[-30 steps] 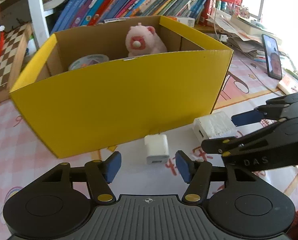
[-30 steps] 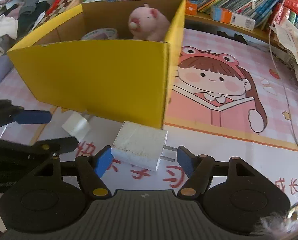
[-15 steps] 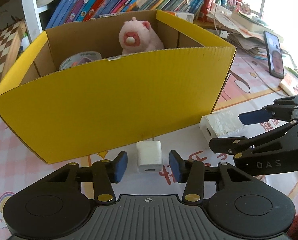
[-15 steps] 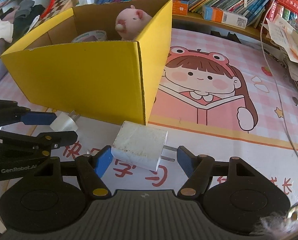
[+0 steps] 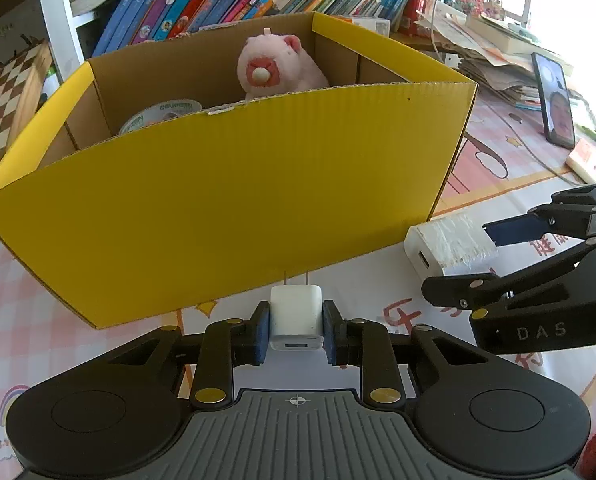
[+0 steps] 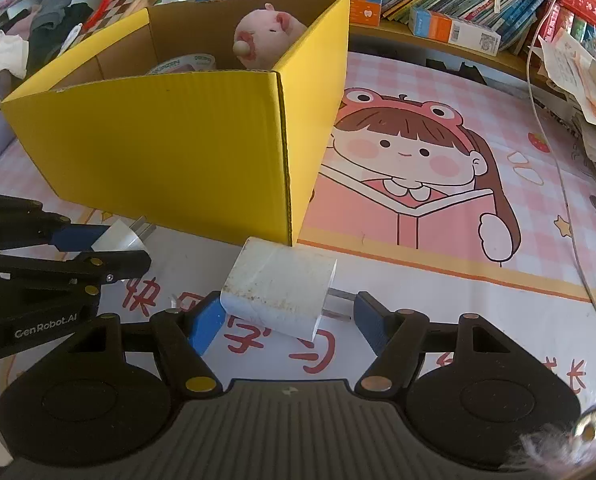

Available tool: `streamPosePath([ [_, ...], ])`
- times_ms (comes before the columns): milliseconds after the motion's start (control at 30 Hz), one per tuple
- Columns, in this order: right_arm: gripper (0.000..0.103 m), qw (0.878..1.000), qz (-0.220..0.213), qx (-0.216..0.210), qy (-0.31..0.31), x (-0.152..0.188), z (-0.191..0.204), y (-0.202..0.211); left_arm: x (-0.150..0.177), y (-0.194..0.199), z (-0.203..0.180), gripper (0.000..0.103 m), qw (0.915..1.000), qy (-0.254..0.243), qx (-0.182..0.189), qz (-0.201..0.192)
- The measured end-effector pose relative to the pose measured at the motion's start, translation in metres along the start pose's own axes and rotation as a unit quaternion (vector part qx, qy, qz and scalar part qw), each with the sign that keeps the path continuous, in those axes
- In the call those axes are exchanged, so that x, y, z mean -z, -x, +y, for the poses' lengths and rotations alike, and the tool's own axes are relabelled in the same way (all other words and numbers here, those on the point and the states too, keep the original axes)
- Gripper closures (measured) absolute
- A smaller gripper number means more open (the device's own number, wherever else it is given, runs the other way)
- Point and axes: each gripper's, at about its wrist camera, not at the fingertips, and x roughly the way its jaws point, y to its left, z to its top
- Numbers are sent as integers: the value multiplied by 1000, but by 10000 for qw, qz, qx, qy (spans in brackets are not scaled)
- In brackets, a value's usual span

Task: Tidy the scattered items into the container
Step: 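Grasp the white block with the right gripper while the left gripper grasps the small white charger, then lift the white block and charger with both grippers over the yellow box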

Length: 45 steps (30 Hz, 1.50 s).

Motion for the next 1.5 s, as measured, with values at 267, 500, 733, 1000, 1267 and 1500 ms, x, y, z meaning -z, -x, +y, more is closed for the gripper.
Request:
streamPosePath([
  [267, 34, 9999, -99, -20, 118, 3, 6, 11, 6, 17, 3, 78, 9999, 96, 68, -107],
  [500, 35, 9997, -154, -91, 165, 7, 15, 23, 13, 38, 7, 78, 9994, 171, 137, -271],
  [733, 35, 9989, -389, -125, 246, 5, 27, 45, 20, 62, 13, 78, 9983, 251, 215, -489],
  [1000, 35, 9959, -838, -225, 271, -9, 41, 86, 15, 104, 24, 78, 9941, 209, 301, -1022],
  [1267, 35, 9870, -1531, -259, 409, -41, 46, 128, -8, 139, 36, 78, 9863, 125, 321, -1613],
  [1500, 35, 9800, -1851, -308, 658, -75, 46, 136, -34, 144, 45, 78, 9822, 127, 286, -1851],
])
